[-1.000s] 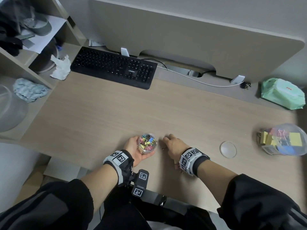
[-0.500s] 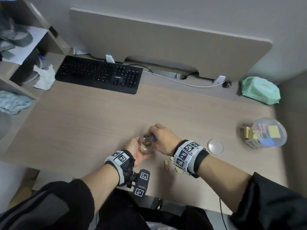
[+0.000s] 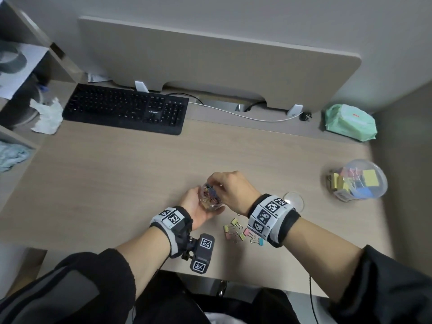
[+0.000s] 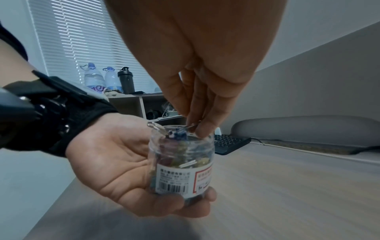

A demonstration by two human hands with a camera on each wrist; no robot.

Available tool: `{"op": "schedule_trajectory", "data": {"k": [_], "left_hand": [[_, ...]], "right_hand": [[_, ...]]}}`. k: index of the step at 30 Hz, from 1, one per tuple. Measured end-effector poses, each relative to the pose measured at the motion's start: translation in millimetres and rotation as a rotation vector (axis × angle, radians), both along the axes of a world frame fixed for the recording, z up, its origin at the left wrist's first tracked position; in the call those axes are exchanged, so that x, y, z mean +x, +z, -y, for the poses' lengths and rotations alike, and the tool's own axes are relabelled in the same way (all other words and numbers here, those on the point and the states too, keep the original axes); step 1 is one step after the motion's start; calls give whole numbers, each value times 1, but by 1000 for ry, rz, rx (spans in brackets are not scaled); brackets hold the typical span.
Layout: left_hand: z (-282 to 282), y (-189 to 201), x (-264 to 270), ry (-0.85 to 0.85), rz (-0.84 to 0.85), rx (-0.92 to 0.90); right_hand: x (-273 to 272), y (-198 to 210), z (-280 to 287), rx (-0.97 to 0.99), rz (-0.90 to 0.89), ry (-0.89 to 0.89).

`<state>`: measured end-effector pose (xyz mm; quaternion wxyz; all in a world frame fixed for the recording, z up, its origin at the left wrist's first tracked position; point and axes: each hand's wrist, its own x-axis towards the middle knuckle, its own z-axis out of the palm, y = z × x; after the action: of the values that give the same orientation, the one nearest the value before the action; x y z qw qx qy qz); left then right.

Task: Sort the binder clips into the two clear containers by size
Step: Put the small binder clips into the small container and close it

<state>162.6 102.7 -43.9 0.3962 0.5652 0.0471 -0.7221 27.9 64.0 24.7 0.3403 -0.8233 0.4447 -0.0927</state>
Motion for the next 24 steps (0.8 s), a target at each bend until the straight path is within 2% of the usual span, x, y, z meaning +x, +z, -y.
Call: {"op": "schedule_trajectory", "data": {"k": [4,7,10,12,17,22,24], "left_hand": [[2,0,3,28,15,33],[2,3,-1,1,-10,16],[1,6,-2,-26,-14,15],[1,5,-1,-21,-12,17],[1,0,8,28,-7,37],[1,-3,6,-8,-15,27],[2,-5,7,-5,-11,26]], "right_hand": [[-2,-4,1,-70,6,66],[0,-8,-1,-132,-91,159],[2,-15,-1,-198,-183,149],[4,-16,-4,-178,-176,107],[6,-11,-4,-35,15,-27],[3,-7,3,3,-94,81],[1,-6,6,20,-49,17]]}}
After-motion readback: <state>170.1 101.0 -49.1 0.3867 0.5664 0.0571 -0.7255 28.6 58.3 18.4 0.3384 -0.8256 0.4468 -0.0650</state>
